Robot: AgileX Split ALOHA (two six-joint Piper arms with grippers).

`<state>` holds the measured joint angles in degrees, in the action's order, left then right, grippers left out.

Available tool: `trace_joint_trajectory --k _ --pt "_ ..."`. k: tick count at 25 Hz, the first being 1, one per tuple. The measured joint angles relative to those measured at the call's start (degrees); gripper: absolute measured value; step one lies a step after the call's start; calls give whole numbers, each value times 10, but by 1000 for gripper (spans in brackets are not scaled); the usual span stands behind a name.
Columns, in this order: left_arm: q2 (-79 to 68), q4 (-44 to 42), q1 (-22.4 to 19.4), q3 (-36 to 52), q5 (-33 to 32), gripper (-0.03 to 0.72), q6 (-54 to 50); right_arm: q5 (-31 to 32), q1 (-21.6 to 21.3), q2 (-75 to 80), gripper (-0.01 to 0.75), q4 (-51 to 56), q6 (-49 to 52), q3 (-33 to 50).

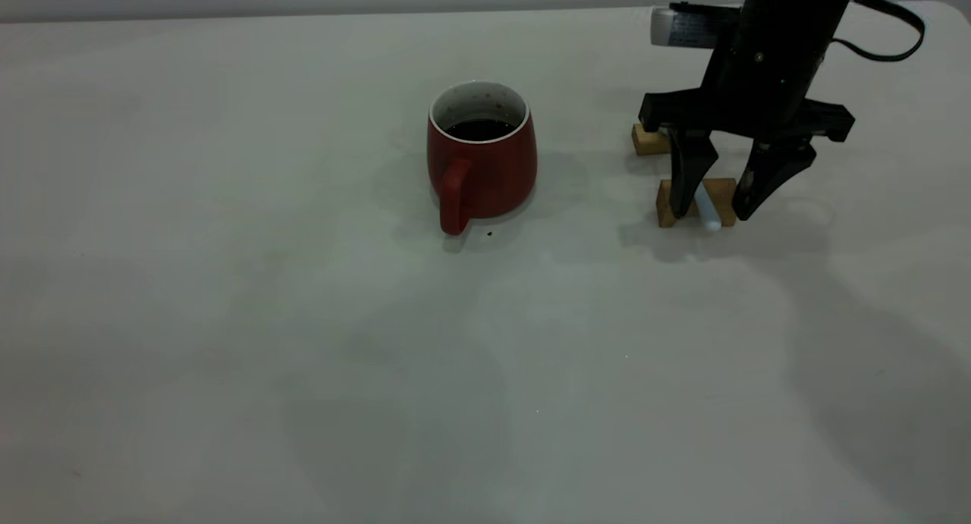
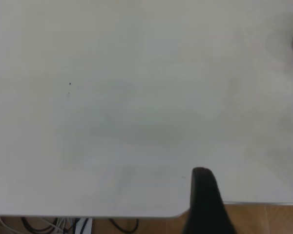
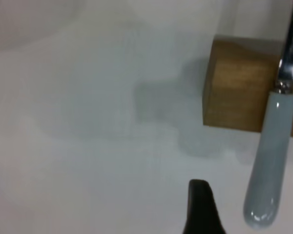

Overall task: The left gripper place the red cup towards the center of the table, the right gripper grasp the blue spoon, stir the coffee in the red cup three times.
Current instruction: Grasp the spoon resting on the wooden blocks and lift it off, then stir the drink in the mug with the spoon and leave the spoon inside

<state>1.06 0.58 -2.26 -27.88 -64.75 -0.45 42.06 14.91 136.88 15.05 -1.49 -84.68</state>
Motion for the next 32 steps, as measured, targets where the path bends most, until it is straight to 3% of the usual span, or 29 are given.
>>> trace_joint_trajectory --k 10,14,19,27,32 --pt "0 0 0 0 0 551 0 -29 0 29 521 3 3 0" --pt "0 0 0 0 0 551 0 -34 0 30 391 0 6 -1" --pt "0 0 0 0 0 551 0 -30 0 30 131 -1 10 -1" --pt "0 0 0 0 0 551 0 82 0 -57 136 5 0 -1" --pt "0 0 0 0 0 551 0 102 0 -100 136 177 -19 -1"
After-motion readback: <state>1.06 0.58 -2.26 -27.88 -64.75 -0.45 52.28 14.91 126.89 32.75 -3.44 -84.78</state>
